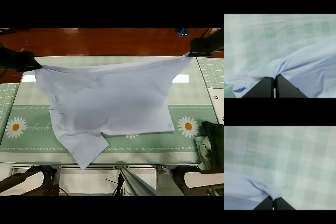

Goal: Fold the shirts.

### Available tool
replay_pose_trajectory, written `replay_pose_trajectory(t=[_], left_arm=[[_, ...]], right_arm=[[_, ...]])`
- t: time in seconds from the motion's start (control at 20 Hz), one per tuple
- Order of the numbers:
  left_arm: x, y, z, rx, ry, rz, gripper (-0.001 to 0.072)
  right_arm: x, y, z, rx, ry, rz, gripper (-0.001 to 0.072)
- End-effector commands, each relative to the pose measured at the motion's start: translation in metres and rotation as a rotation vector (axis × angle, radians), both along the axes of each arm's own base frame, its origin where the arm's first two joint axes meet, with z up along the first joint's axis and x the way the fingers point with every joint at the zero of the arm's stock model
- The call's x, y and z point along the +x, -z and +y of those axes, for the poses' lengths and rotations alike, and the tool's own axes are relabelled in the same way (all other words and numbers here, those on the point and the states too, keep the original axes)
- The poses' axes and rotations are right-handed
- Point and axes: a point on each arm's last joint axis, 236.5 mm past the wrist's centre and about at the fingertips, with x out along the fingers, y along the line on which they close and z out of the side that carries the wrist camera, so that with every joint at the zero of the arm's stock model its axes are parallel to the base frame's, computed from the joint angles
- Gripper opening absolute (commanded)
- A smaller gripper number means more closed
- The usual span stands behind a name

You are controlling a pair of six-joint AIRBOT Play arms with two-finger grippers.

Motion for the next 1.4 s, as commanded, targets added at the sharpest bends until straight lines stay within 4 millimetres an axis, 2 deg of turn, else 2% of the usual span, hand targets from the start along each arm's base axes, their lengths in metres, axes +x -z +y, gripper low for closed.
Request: replay_pose_trajectory(t=[0.0,0.25,0.35,0.5,0.6,0.7,0.85,0.95,1.2,1.25,1.35], left_arm=[[0.052,0.046,-0.003,-0.010,-0.034,-0.023,0.0024],[0.102,0.084,-0.028,0.029,0.003,-0.125,0.0024],[0.106,0.111,-0.028,0.067,0.040,-0.095,0.0023],[0.092,0.149,-0.021,0.059,0.031,0.040,0.0023],[0.081,0.153,-0.021,0.046,0.027,0.091,0.0023],[0.063,0.152,-0.024,0.043,0.062,0.160,0.0023],[0.019,0.160,-0.029,0.039,0.139,0.342,0.0023],[0.001,0.165,-0.026,0.049,0.147,0.425,0.0023],[-0.015,0.181,-0.023,0.061,0.157,0.517,0.0023],[-0.016,0.185,-0.020,0.073,0.157,0.528,0.0024],[-0.016,0.190,-0.020,0.072,0.158,0.538,0.0024]], right_arm=[[0.061,0.036,0.008,0.018,0.034,-0.100,0.0009],[0.092,0.081,0.003,0.023,0.052,-0.107,0.0010],[0.099,0.095,-0.001,0.017,0.060,-0.105,0.0009],[0.097,0.117,-0.010,0.047,0.096,-0.052,0.0010],[0.089,0.120,-0.009,0.089,0.102,-0.013,0.0009],[0.066,0.124,-0.007,0.086,0.088,0.078,0.0009],[0.016,0.138,-0.002,0.090,0.047,0.299,0.0009],[-0.004,0.144,0.001,0.093,0.032,0.389,0.0009],[-0.033,0.165,0.005,0.109,0.033,0.521,0.0009],[-0.036,0.167,0.006,0.111,0.033,0.532,0.0009],[-0.028,0.167,0.006,0.113,0.037,0.502,0.0010]])
